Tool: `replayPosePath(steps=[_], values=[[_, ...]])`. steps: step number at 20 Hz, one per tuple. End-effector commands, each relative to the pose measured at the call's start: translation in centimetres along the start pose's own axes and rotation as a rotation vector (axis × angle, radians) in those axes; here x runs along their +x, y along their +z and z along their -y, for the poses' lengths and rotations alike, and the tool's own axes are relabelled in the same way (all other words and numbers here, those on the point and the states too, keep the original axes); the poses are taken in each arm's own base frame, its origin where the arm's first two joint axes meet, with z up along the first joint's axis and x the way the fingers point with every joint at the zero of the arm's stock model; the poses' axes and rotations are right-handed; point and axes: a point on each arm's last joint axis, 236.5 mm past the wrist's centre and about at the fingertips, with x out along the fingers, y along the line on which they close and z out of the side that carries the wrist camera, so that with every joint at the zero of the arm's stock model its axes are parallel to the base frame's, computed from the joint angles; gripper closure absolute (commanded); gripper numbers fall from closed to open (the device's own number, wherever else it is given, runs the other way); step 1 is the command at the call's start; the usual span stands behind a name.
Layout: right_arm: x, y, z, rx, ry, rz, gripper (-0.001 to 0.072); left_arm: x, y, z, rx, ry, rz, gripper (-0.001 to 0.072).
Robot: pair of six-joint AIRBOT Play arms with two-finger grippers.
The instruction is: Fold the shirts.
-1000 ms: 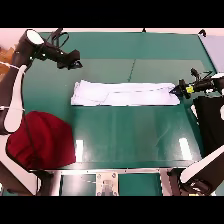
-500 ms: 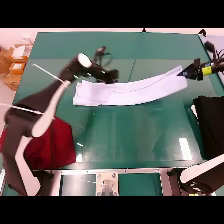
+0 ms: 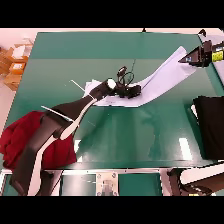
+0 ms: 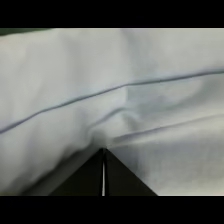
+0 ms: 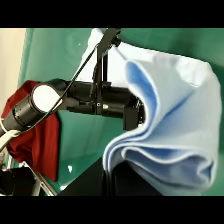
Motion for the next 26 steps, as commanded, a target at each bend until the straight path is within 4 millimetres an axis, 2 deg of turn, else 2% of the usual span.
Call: replayPosePath(steps=[1,3,4,6,7,10,13,15,17,18,19,20,21,22,23,25,26], values=[[0.2,0.2,-1.1,-0.008,0.017,0.007,0.0698,-1.5,0.7,1.5,0.022,-0.065,-0.067,0.0683],[0.6,0.3,-2.3,-0.015,0.052,0.007,0.0698,-6.0,3.0,2.0,0.067,-0.088,-0.105,0.0684],[1.2,0.5,-3.0,-0.023,0.064,0.005,0.0698,-9.1,4.3,1.4,0.103,-0.063,-0.123,0.0684],[3.6,0.6,-4.9,-0.030,0.089,-0.018,0.0698,-16.4,6.4,-1.0,0.177,0.067,-0.157,0.0684],[5.4,0.6,-6.2,-0.043,0.103,-0.036,0.0698,-20.5,7.4,-2.4,0.211,0.151,-0.167,0.0684],[13.1,0.0,-10.6,-0.071,0.154,-0.068,0.0698,-31.8,8.9,-6.5,0.244,0.400,-0.182,0.0683],[23.0,-0.7,-13.9,-0.059,0.172,-0.030,0.0698,-40.6,9.9,-10.4,0.229,0.645,-0.149,0.0683],[30.7,-1.9,-15.0,-0.045,0.160,0.002,0.0697,-43.3,10.4,-11.4,0.207,0.692,-0.118,0.0683],[38.9,-3.9,-15.2,-0.035,0.127,0.041,0.0685,-44.2,10.4,-12.3,0.183,0.701,-0.113,0.0683],[42.7,-4.8,-14.8,-0.027,0.100,0.079,0.0523,-44.2,10.2,-12.7,0.175,0.702,-0.121,0.0683],[45.4,-5.6,-14.2,-0.024,0.077,0.107,0.0377,-44.0,9.8,-13.2,0.173,0.702,-0.140,0.0682],[46.9,-6.4,-13.7,-0.022,0.067,0.103,0.0338,-43.7,9.3,-13.6,0.187,0.699,-0.166,0.0683],[46.8,-6.4,-13.1,-0.023,0.061,0.089,0.0338,-43.5,8.8,-14.0,0.196,0.696,-0.190,0.0682],[45.7,-5.8,-12.4,-0.027,0.057,0.069,0.0352,-43.4,8.4,-14.2,0.191,0.695,-0.206,0.0683],[43.7,-4.8,-11.3,-0.033,0.047,0.049,0.0365,-43.4,8.2,-14.3,0.200,0.693,-0.220,0.0683],[38.0,-1.7,-7.7,-0.002,0.007,0.030,0.0368,-43.4,8.0,-14.3,0.204,0.692,-0.229,0.0683],[34.8,-0.4,-5.7,0.012,-0.021,0.029,0.0399,-43.4,8.0,-14.3,0.205,0.691,-0.228,0.0682]])
